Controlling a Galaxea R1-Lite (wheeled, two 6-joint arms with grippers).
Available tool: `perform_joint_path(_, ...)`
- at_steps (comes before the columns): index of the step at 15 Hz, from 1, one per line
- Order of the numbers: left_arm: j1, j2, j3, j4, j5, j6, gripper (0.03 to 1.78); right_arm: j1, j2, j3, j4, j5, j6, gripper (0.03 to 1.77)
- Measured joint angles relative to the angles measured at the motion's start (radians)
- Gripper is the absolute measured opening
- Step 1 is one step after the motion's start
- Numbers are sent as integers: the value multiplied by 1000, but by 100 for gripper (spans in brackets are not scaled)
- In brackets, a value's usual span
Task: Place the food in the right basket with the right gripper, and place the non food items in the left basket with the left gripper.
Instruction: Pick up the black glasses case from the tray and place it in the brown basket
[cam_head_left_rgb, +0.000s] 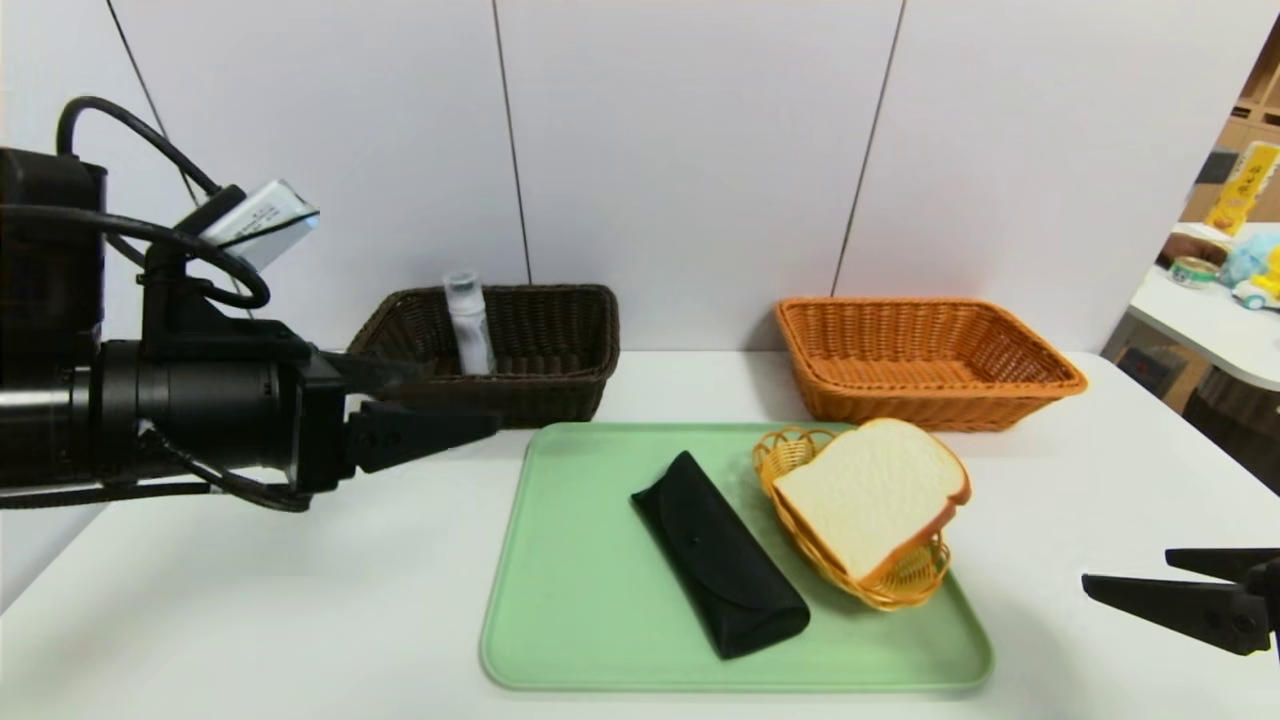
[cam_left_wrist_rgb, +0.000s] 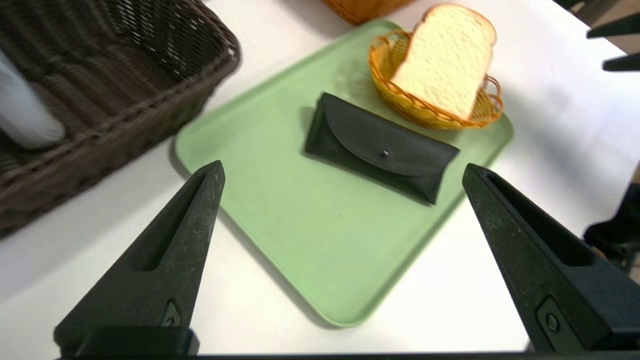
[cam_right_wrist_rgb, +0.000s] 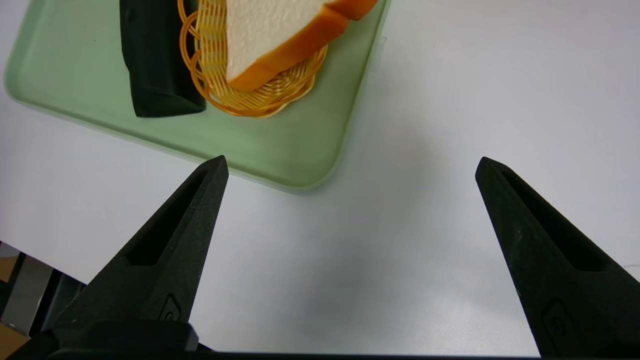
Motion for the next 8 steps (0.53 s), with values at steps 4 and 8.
perform_joint_path(4, -189, 15, 22, 47, 141, -3, 169, -8, -1, 18, -4, 2, -1, 171)
perform_joint_path(8, -367, 119, 18, 46, 320, -21, 169, -9, -1, 19, -67, -1, -1, 171)
